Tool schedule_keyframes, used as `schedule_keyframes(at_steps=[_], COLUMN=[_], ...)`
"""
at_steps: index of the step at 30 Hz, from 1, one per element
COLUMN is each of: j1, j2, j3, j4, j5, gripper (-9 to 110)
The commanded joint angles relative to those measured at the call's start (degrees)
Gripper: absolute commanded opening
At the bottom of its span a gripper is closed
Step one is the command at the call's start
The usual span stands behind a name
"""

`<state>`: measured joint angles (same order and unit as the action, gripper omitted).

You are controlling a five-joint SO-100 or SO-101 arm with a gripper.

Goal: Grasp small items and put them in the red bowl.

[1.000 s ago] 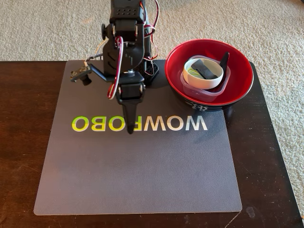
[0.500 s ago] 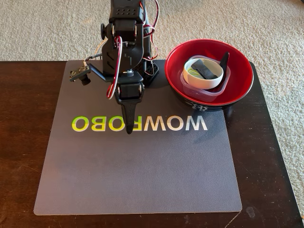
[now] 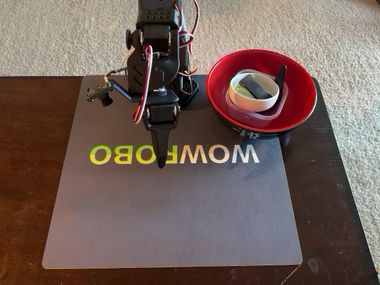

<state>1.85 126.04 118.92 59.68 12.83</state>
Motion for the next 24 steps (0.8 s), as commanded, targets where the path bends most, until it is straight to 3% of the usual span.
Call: schedule_keyframes(at_steps=[1,24], j1=[-0.53,-0.18], j2=[1.14,-0.35], j3=[-0.35,-0.79], j4=[-0.88,-1.23], j5=[0.26,1.14], gripper=[16,16])
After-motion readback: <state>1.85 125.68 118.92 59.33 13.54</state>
